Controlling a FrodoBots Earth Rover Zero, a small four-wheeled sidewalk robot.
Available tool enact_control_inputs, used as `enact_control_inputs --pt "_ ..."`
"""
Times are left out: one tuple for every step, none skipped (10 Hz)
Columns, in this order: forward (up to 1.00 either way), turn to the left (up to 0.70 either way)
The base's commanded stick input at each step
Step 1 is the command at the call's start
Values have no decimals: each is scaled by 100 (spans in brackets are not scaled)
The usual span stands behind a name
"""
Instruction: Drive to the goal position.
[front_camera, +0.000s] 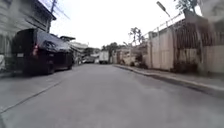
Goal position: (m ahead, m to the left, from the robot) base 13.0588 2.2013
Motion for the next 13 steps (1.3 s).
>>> enact_control_inputs --pt "100 0" --pt "100 0" --pt "100 0" --pt "100 0" --pt "100 0" --pt "100 0" --pt "100 0" --pt "100 0" --pt "100 0" --pt "100 0" --pt "100 0" --pt "100 0" --pt "100 0"
